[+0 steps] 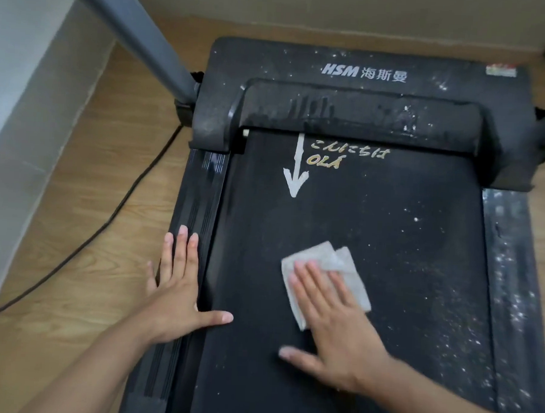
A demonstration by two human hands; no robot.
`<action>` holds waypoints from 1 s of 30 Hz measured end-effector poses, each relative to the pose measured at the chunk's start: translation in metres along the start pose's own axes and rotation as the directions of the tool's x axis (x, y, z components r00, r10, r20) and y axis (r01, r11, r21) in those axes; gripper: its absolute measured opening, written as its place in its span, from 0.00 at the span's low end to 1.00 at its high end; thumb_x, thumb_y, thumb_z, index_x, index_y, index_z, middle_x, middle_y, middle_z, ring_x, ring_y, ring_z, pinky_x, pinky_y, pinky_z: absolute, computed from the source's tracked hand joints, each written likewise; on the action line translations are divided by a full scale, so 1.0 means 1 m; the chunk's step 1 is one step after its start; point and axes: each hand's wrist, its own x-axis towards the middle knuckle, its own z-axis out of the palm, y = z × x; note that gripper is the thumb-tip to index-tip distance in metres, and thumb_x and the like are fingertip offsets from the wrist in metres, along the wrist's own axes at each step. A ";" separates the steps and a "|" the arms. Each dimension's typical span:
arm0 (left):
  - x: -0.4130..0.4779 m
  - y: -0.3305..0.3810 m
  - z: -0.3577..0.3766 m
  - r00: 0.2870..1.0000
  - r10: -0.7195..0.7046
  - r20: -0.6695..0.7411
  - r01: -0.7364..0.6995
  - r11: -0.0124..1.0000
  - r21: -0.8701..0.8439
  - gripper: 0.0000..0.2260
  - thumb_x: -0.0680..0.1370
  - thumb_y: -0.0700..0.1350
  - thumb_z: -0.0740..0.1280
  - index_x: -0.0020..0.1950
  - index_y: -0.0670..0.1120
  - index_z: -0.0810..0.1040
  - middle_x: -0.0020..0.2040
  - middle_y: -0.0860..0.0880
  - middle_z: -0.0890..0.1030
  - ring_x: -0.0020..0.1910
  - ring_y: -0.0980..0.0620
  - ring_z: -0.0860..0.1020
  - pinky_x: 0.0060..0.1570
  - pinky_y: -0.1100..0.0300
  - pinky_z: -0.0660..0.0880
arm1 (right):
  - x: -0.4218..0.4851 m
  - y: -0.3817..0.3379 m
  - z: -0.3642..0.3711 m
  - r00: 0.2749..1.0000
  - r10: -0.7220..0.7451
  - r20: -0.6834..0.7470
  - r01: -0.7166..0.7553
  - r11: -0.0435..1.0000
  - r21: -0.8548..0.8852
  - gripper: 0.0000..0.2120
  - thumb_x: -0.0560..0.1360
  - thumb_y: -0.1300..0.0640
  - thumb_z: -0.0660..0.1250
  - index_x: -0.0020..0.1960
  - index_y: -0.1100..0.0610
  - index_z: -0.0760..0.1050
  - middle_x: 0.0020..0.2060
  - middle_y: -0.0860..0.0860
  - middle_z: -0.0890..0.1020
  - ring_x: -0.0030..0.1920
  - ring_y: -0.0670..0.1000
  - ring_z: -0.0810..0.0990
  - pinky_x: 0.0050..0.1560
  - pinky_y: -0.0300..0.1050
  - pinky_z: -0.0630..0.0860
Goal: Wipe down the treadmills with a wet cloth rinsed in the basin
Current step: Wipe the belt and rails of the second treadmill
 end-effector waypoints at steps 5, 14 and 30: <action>-0.001 0.002 0.002 0.999 -0.027 -0.033 0.027 1.000 -0.005 0.69 0.64 0.78 0.69 0.74 0.49 0.17 0.71 0.54 0.13 0.71 0.50 0.15 0.80 0.38 0.38 | -0.028 0.013 0.009 0.960 -0.271 0.076 0.271 0.963 0.011 0.47 0.80 0.25 0.51 0.87 0.55 0.47 0.86 0.52 0.49 0.86 0.53 0.46 0.78 0.58 0.56; -0.002 0.004 0.004 0.996 -0.042 -0.084 0.042 0.999 -0.007 0.70 0.59 0.80 0.68 0.78 0.51 0.22 0.74 0.56 0.17 0.74 0.52 0.18 0.79 0.39 0.43 | 0.135 0.144 -0.050 0.910 0.403 -0.098 -0.401 0.915 0.041 0.51 0.79 0.22 0.45 0.86 0.56 0.39 0.86 0.53 0.41 0.85 0.54 0.37 0.83 0.62 0.41; -0.006 0.027 -0.002 0.994 -0.114 0.003 0.113 0.991 -0.074 0.74 0.63 0.66 0.81 0.73 0.51 0.16 0.69 0.55 0.12 0.70 0.48 0.14 0.75 0.32 0.35 | 0.095 0.187 -0.048 0.851 0.512 -0.116 -0.508 0.859 0.061 0.47 0.80 0.24 0.46 0.86 0.53 0.39 0.86 0.51 0.40 0.85 0.53 0.36 0.84 0.62 0.41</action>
